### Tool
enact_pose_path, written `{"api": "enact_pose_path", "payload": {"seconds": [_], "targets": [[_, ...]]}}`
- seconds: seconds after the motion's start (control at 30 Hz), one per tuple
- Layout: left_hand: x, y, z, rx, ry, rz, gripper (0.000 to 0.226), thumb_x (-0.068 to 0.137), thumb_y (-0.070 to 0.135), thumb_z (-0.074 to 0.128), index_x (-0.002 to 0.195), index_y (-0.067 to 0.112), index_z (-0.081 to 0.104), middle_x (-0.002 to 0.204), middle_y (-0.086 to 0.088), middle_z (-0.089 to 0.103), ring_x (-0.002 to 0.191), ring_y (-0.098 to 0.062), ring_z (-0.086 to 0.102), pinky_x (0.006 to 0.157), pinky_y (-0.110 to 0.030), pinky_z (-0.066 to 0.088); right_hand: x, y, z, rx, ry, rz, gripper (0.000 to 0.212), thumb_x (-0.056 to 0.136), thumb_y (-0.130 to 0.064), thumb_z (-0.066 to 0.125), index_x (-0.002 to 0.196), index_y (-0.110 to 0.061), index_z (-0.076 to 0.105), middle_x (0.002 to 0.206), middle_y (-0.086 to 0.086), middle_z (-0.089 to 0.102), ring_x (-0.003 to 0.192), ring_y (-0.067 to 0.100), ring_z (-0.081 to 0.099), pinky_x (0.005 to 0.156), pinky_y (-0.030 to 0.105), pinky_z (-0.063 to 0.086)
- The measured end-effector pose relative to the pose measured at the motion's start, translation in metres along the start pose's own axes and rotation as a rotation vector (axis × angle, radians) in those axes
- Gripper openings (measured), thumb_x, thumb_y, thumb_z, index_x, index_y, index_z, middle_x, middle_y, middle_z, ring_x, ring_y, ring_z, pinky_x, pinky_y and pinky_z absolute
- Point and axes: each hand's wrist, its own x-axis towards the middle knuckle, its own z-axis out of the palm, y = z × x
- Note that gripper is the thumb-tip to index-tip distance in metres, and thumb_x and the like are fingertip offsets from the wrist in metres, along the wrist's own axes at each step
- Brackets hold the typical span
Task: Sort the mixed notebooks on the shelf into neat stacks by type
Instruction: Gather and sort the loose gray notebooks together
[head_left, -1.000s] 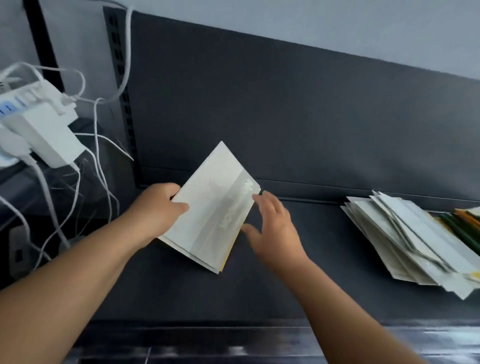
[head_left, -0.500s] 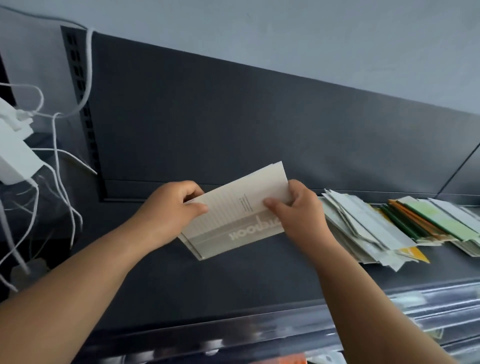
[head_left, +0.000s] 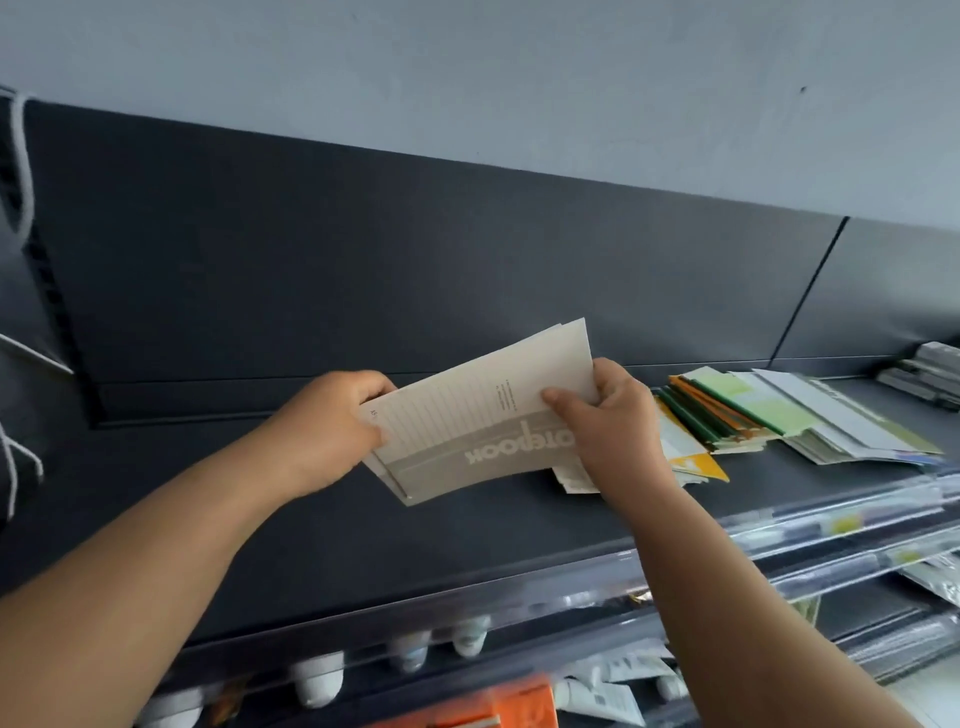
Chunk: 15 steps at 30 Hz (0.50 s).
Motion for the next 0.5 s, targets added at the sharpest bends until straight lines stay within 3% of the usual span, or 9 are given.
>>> {"api": "enact_pose_path", "payload": {"seconds": [0.2,0.33,0.4,0.5], "targets": [[-0.003,0.068,0.057,-0.002,-0.121,0.112,0.031,0.084,0.000,0.060,0.094,0.029,0.065,0.090,0.004,0.070,0.087,-0.025,0.066,0.079,-0.047,0.053,0.004,0.032,-0.094,0.088,0.076,0.047,0.012,0.085,-0.014,0.071,0.082,-0.024,0.064,0.078,-0.005,0.070,0.074,0.017,0.066,0.071,0.040,0.058],[-0.004,0.117,0.102,-0.050,-0.157,0.175,0.035,0.084,-0.002,0.060,0.102,0.028,0.066,0.097,0.005,0.071,0.096,-0.020,0.066,0.089,-0.043,0.053,0.007,0.060,-0.155,0.139,0.119,0.097,0.012,0.084,-0.015,0.072,0.083,-0.025,0.065,0.079,-0.004,0.071,0.080,0.023,0.068,0.078,0.047,0.058],[-0.003,0.137,0.121,-0.068,-0.168,0.188,0.034,0.087,-0.003,0.056,0.102,0.026,0.067,0.097,0.008,0.071,0.097,-0.016,0.065,0.088,-0.037,0.052,0.009,0.075,-0.180,0.179,0.130,0.122,0.010,0.085,-0.014,0.071,0.085,-0.023,0.066,0.083,0.000,0.072,0.084,0.028,0.069,0.079,0.050,0.058],[0.000,0.156,0.144,-0.114,-0.201,0.175,0.042,0.089,-0.011,0.048,0.105,0.023,0.066,0.096,0.005,0.074,0.094,-0.020,0.068,0.084,-0.039,0.056,0.013,0.095,-0.212,0.288,0.176,0.183,0.008,0.088,-0.013,0.069,0.091,-0.020,0.066,0.090,0.007,0.073,0.087,0.032,0.070,0.078,0.051,0.059]]}}
